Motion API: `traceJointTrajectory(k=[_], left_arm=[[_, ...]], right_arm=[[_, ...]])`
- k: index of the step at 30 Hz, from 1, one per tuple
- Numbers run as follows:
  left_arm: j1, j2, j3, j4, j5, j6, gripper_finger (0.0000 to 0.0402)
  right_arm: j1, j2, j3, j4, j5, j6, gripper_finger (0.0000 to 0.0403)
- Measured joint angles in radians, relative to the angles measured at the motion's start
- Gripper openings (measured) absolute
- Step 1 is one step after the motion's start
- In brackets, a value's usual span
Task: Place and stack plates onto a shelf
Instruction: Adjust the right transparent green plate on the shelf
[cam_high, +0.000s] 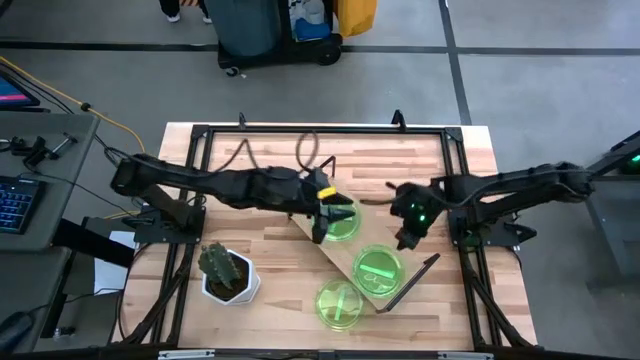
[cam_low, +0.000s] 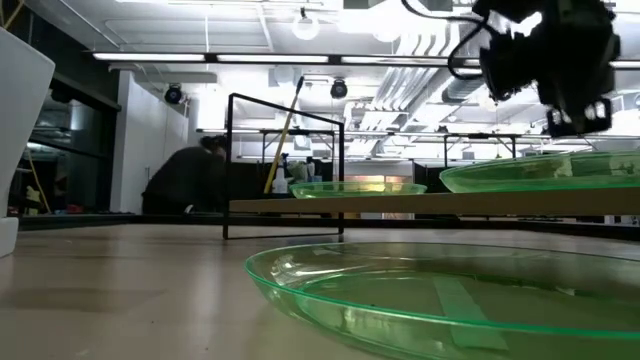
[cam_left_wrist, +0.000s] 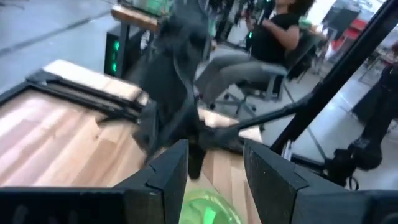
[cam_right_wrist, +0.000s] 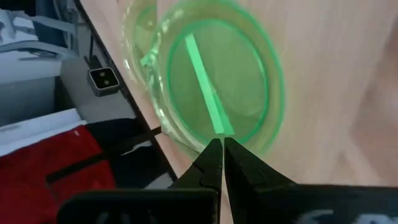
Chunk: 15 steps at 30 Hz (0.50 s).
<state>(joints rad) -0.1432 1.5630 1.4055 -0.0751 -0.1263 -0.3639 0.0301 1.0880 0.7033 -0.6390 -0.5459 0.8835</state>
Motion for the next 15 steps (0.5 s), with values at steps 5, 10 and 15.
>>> traceJointTrajectory(k=[5, 10, 15], left_arm=[[-0.002, -0.054, -0.024, 0.0, -0.065, 0.001, 0.0144], [-0.002, -0.059, -0.027, -0.004, -0.068, 0.009, 0.0144], [-0.001, -0.053, -0.027, -0.013, -0.067, 0.009, 0.0144]], right_arm=[[0.06, 0.068, -0.052, 0.2, -0.008, 0.13, 0.0], [0.087, 0.168, -0.028, 0.265, 0.022, 0.177, 0.0], [0.107, 0.262, -0.006, 0.258, 0.056, 0.182, 0.0]])
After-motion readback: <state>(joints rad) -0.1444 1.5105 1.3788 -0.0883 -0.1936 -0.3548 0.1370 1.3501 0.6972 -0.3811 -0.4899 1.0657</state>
